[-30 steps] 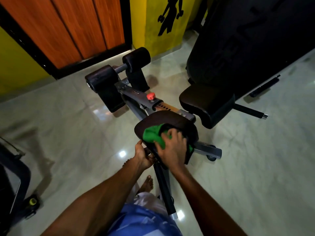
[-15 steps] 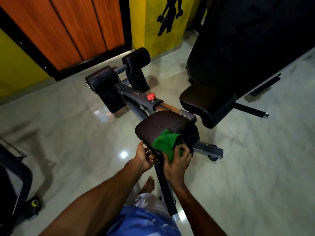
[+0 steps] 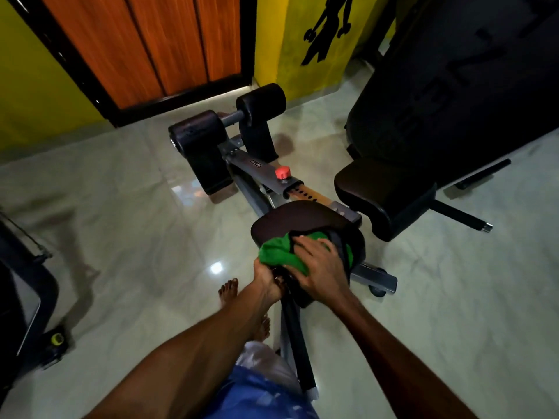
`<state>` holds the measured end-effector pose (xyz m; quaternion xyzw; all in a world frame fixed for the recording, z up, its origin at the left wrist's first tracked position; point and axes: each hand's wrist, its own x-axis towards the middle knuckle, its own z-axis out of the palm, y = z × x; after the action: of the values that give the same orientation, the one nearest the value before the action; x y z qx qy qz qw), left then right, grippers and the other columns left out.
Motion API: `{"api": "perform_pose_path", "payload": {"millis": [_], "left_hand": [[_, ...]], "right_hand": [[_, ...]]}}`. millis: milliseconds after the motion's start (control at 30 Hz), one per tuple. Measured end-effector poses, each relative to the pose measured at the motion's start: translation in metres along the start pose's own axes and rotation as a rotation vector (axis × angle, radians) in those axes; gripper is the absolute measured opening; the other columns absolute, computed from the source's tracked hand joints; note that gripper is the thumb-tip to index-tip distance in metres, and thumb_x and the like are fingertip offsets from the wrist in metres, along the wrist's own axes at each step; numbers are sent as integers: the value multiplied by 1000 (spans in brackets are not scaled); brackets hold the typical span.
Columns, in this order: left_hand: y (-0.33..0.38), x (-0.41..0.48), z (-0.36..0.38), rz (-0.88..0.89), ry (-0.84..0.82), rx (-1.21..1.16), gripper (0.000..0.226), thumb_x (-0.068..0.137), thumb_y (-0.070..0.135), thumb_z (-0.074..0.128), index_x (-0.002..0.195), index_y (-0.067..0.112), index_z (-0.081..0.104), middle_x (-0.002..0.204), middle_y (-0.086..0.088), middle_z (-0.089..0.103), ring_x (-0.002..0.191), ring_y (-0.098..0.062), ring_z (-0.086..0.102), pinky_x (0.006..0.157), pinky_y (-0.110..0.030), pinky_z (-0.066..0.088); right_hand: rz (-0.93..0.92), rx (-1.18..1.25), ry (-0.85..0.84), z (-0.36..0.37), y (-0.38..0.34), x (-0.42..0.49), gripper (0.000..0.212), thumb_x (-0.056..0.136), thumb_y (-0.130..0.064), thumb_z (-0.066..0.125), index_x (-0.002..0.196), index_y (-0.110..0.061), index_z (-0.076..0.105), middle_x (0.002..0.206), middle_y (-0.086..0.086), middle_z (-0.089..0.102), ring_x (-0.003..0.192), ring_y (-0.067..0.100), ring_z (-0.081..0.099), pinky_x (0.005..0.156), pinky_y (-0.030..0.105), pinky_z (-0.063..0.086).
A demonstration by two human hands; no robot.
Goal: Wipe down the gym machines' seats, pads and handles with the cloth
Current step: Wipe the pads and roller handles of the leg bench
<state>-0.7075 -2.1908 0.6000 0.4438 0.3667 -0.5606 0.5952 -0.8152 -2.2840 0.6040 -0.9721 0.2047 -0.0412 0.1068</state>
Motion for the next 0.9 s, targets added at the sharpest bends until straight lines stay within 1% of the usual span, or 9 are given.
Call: {"api": "perform_pose_path", "payload": {"millis": [133,200,367,433,533,600,733,800,900], "left_hand": [[-1,-4,5,30,9,-66,49,100,44,41,116,5,66,68,-8,73,57,-28,68,48,-30,57],[-3,-1,9,68,1,-145,49,101,43,38,116,5,66,81,-6,73,63,-28,68,67,-32,58],[-13,14,14,131,77,-317,46,102,33,35,125,5,64,123,-22,65,108,-38,64,105,-48,45],[-15,22,13,147,95,-304,45,101,28,32,118,5,67,122,-22,65,112,-41,60,102,-51,46],[-18,26,15,152,111,-283,39,100,27,34,99,12,70,98,-15,71,95,-38,64,87,-45,54],[-18,28,15,136,124,-279,40,99,31,36,101,12,71,104,-15,72,100,-37,65,97,-49,51],[-17,31,11,123,-8,-258,52,108,28,17,133,1,54,136,-25,55,123,-43,52,109,-51,39],[-17,30,13,142,43,-296,49,108,27,17,129,5,56,134,-25,56,121,-41,53,105,-49,43],[-20,43,16,140,209,-292,46,104,34,30,123,9,63,126,-18,63,116,-38,58,108,-47,42]], "right_hand": [[272,-109,-105,-16,30,35,55,98,-59,46,127,-17,67,139,5,63,133,22,54,114,46,32],[389,-132,-103,-16,14,51,49,98,-54,54,126,-17,68,138,5,64,132,23,54,114,48,32],[-43,-30,-179,-13,-9,32,47,94,-56,51,119,-21,71,133,1,67,123,22,61,106,40,34],[-2,-69,-208,-17,15,43,56,96,-63,44,126,-22,67,135,0,66,126,20,59,106,42,35],[272,-209,-172,-19,34,70,47,97,-59,51,119,-20,67,124,3,69,117,25,60,100,44,39],[336,-250,-153,-15,19,84,41,96,-55,54,113,-20,67,114,5,71,109,28,63,97,46,41],[-66,-122,-289,-1,-19,83,42,95,-62,50,112,-27,67,112,-4,71,103,24,64,91,41,45],[-179,-95,-379,-1,-12,88,48,95,-66,47,119,-28,66,121,-5,69,109,22,62,93,41,46],[81,-213,-306,-6,17,109,48,94,-66,51,114,-25,66,114,2,70,105,29,64,87,42,48]]}}
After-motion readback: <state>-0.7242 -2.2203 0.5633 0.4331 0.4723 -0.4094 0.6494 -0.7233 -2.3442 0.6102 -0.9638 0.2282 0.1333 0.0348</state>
